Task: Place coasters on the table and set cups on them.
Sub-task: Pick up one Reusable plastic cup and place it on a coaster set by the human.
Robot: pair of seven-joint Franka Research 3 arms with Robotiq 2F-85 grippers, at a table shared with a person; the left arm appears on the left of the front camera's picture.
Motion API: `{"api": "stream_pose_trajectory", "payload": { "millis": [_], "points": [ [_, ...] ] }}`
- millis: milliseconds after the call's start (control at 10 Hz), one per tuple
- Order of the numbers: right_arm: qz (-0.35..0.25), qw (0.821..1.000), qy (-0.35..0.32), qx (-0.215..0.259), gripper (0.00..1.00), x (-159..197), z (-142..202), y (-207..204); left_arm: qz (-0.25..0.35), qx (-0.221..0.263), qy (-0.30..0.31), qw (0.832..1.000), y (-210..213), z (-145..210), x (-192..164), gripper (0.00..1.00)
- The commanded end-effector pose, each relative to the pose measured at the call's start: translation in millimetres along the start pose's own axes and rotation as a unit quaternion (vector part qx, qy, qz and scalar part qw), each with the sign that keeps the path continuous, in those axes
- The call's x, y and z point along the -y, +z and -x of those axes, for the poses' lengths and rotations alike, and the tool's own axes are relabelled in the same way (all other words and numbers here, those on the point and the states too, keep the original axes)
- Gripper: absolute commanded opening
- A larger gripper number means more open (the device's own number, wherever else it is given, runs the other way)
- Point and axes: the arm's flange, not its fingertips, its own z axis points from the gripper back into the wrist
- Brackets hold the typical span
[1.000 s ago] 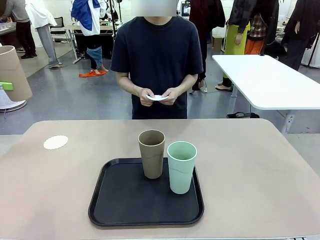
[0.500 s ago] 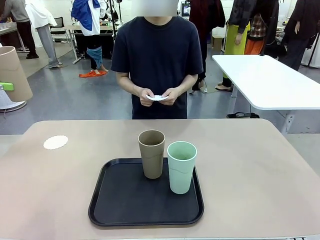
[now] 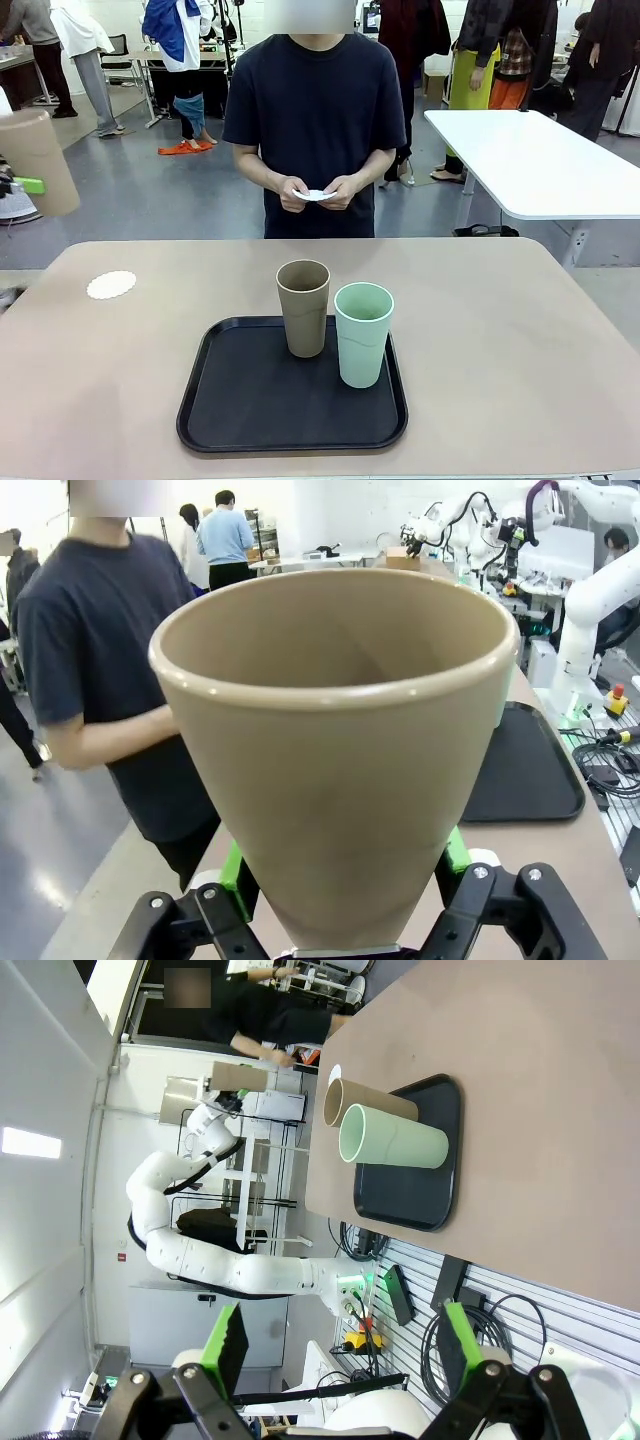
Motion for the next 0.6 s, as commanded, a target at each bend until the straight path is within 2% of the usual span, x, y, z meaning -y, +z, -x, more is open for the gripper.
{"api": "stream_pose_trajectory", "payload": {
  "millis": [0,200,500],
  "points": [
    [-0.012,1.000,0.010,0.001,1.00,0,-1,0,0.011,0.016,0.028,0.999,-2,36,-42,0.83],
    [-0.012,1.000,0.010,0.001,1.00,0,-1,0,0.019,-0.018,0.029,0.999,-14,83,-46,0.83],
    [-0.012,1.000,0.010,0.001,1.00,0,-1,0,0.039,-0.044,0.026,0.998,-29,124,-42,0.83]
  ]
}}
